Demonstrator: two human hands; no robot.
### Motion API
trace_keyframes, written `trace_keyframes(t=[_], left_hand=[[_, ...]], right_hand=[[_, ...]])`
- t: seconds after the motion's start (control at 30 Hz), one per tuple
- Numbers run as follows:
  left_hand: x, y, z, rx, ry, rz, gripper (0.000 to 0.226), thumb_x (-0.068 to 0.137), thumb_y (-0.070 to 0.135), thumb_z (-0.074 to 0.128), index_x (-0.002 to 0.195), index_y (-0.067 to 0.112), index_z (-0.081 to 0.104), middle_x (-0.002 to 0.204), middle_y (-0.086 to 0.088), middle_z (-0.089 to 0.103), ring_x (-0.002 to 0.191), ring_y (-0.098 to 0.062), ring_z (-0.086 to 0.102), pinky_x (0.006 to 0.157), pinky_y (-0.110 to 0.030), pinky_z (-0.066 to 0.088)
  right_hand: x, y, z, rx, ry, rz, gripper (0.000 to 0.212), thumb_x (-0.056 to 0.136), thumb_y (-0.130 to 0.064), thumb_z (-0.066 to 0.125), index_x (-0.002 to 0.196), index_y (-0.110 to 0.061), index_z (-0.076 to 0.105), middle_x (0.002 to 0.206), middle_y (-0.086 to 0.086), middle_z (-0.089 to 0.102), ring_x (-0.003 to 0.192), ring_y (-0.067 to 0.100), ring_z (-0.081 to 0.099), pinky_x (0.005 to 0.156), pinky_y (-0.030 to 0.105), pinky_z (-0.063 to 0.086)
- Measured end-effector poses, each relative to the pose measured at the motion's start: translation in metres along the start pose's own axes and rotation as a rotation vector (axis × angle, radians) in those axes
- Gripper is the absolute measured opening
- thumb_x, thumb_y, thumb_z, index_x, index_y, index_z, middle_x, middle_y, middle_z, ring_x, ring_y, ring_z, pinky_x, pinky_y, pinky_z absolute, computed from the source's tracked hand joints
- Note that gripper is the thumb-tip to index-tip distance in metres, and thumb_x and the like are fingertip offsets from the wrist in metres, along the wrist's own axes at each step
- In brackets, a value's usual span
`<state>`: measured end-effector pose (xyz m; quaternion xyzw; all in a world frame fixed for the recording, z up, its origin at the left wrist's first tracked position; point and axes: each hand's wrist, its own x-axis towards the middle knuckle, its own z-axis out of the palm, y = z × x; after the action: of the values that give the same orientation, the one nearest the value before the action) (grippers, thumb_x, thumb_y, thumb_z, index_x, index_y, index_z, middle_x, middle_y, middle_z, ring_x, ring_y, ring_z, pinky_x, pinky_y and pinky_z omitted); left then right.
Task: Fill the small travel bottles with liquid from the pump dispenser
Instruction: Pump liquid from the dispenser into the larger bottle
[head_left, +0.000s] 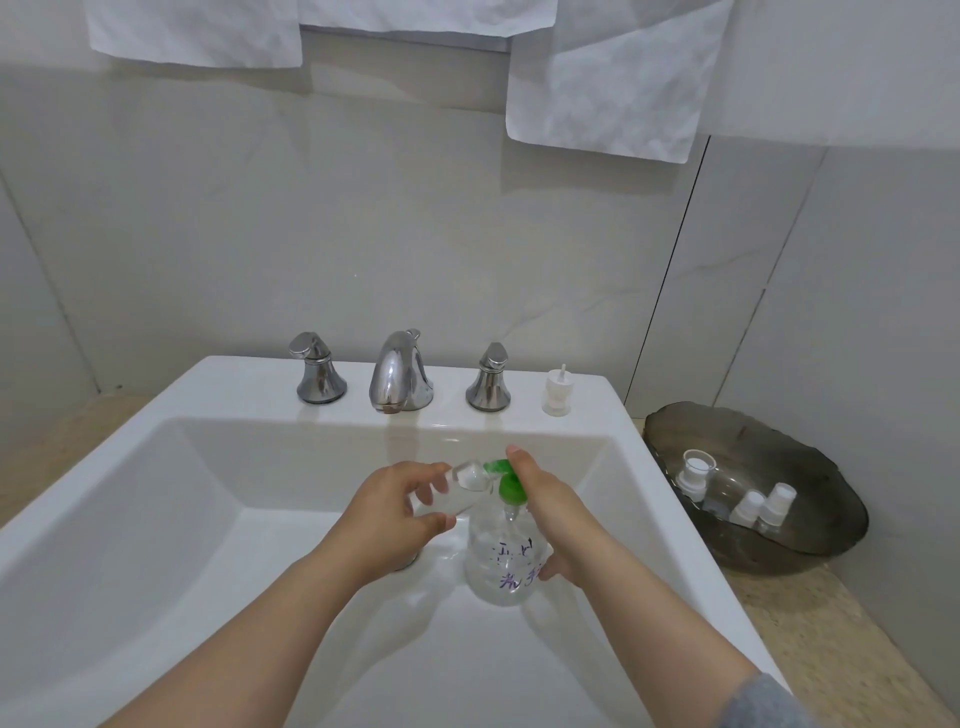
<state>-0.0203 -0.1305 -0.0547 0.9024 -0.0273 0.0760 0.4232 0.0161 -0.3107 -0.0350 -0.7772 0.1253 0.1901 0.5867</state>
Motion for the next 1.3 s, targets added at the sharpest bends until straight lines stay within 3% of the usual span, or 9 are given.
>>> trace_keyframes(t=[0.17,0.4,0.63,0.77,0.9,1.17,1.3], left_hand=[[0.0009,0.0015,-0.0025,-0.021,0.016,0.015,0.025,0.075,0.021,0.076,0.097,0.027,0.065,0.089,0.004,0.057,0.067,-0.013,0.049,0.069,-0.026,0.046],[0.0021,0.0006,-0.0021,-0.048,0.028,0.015,0.028,0.075,0.021,0.076,0.1,0.03,0.065,0.09,0.007,0.056,0.065,-0.009,0.046,0.067,-0.02,0.042],[0.002,-0.0006,-0.001,-0.046,0.034,0.017,0.028,0.076,0.021,0.076,0.099,0.029,0.065,0.09,0.006,0.057,0.066,-0.011,0.046,0.067,-0.021,0.042],[0.0013,-0.0011,0.0004,-0.017,0.029,0.026,0.028,0.076,0.023,0.075,0.1,0.029,0.064,0.091,0.006,0.057,0.067,-0.01,0.047,0.067,-0.022,0.041],[0.0008,-0.0013,0.0014,0.001,0.024,0.027,0.028,0.077,0.023,0.075,0.102,0.03,0.063,0.093,0.006,0.057,0.068,-0.011,0.048,0.068,-0.019,0.041],[0.0003,-0.0021,0.0023,0.02,0.009,0.025,0.026,0.076,0.023,0.075,0.1,0.026,0.065,0.091,0.005,0.057,0.066,-0.011,0.048,0.067,-0.021,0.042],[0.0011,-0.0009,0.0011,0.002,0.01,0.017,0.028,0.076,0.022,0.075,0.102,0.025,0.065,0.091,0.005,0.057,0.066,-0.011,0.048,0.068,-0.023,0.044]], right_hand=[[0.0016,-0.0009,-0.0021,0.032,-0.046,0.05,0.061,0.088,-0.07,0.04,0.131,-0.027,0.047,0.122,0.001,0.043,0.133,0.037,0.036,0.1,0.063,0.032],[0.0035,-0.0021,-0.0022,0.046,-0.039,0.068,0.068,0.09,-0.069,0.037,0.14,-0.025,0.043,0.121,0.001,0.04,0.137,0.037,0.032,0.105,0.063,0.028],[0.0036,-0.0011,-0.0031,0.054,-0.035,0.067,0.064,0.089,-0.069,0.04,0.136,-0.026,0.046,0.12,0.001,0.042,0.132,0.036,0.036,0.101,0.061,0.032],[0.0039,0.0002,-0.0037,0.062,-0.036,0.053,0.055,0.089,-0.067,0.042,0.124,-0.026,0.05,0.119,0.002,0.046,0.109,0.03,0.04,0.099,0.06,0.034],[0.0055,0.0005,-0.003,0.043,-0.018,0.045,0.056,0.089,-0.066,0.043,0.125,-0.024,0.053,0.126,0.004,0.048,0.11,0.032,0.042,0.098,0.061,0.038],[0.0042,0.0022,-0.0031,0.03,-0.015,0.024,0.048,0.09,-0.065,0.042,0.114,-0.026,0.054,0.117,0.004,0.049,0.101,0.03,0.043,0.091,0.055,0.041],[0.0056,0.003,-0.0031,0.03,-0.02,0.031,0.051,0.088,-0.069,0.042,0.115,-0.026,0.052,0.119,0.003,0.047,0.105,0.03,0.04,0.097,0.06,0.038]])
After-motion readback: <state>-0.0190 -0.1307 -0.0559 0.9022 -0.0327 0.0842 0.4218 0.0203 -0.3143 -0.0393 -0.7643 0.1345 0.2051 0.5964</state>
